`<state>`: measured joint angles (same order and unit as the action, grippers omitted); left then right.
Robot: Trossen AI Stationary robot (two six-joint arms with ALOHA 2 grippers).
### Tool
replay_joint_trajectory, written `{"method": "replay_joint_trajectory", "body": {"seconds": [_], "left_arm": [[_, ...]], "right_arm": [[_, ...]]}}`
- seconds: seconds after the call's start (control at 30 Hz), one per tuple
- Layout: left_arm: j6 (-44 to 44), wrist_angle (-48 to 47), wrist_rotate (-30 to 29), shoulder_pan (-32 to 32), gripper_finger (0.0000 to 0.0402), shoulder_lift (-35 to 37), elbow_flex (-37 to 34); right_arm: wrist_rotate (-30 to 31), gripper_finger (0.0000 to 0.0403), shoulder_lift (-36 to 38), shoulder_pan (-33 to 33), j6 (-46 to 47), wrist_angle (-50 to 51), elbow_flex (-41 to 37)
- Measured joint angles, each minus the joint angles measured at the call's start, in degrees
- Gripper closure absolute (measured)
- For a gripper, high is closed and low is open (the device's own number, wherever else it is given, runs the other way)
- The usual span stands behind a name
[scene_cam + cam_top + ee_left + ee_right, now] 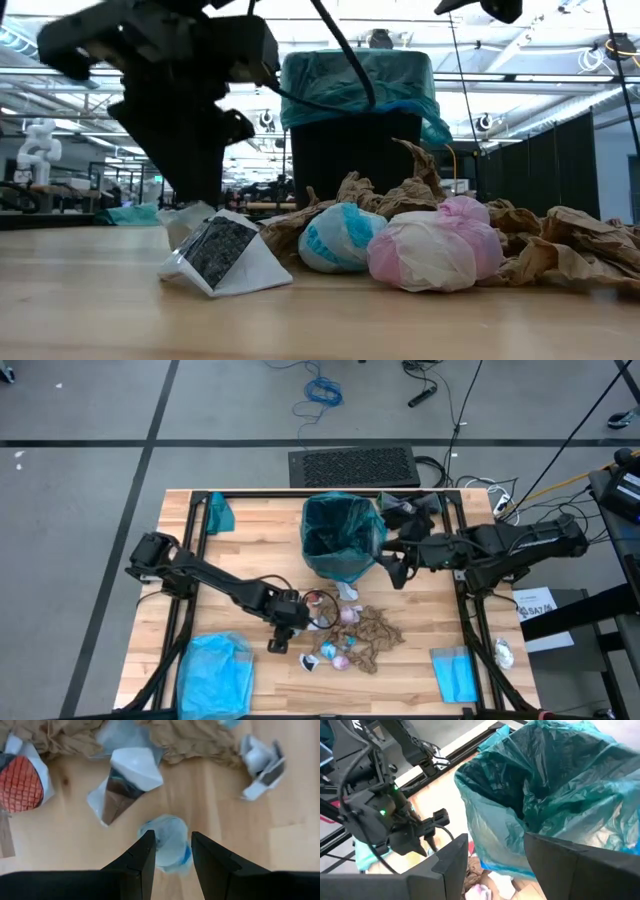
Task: Place trash/remove bag and relplace
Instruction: Put the blue plastic into the blue trash bag inside the black trash bin
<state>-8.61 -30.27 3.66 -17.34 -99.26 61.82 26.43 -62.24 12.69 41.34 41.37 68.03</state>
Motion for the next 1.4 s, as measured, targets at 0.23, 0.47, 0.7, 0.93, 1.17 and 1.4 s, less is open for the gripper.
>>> {"method": "replay_joint_trajectory", "body": {"seconds": [0.23,0.47,0.7,0.93,1.17,1.4], "left_arm": [[-1.50,0.64,-1.33,0.00,0.0279,-3.27,0.31],[-6.32,0.60,-2.41,-0.04,0.0353,-3.41,0.24],[-11.71,-0.20,-2.38,0.01,0.0397,0.84,-0.24],[-14.05,0.11,-6.85,1.41,0.0400,14.07,1.03],[-7.63,4.12,-15.25,6.05,0.0401,25.20,8.87],[1.75,4.55,-12.25,19.05,0.0401,22.58,15.56]], "right_arm": [[4.31,0.0218,0.00,4.12,4.66,2.26,0.00],[6.85,0.0218,0.00,6.73,6.61,2.27,0.00],[6.98,0.0218,-0.07,8.10,7.90,3.08,-0.02],[6.72,0.0218,-0.82,8.19,10.57,8.10,-0.04],[6.66,0.0218,-3.64,10.07,11.62,8.32,-0.12],[6.53,0.0218,-5.83,12.23,16.05,8.17,-3.28]]}}
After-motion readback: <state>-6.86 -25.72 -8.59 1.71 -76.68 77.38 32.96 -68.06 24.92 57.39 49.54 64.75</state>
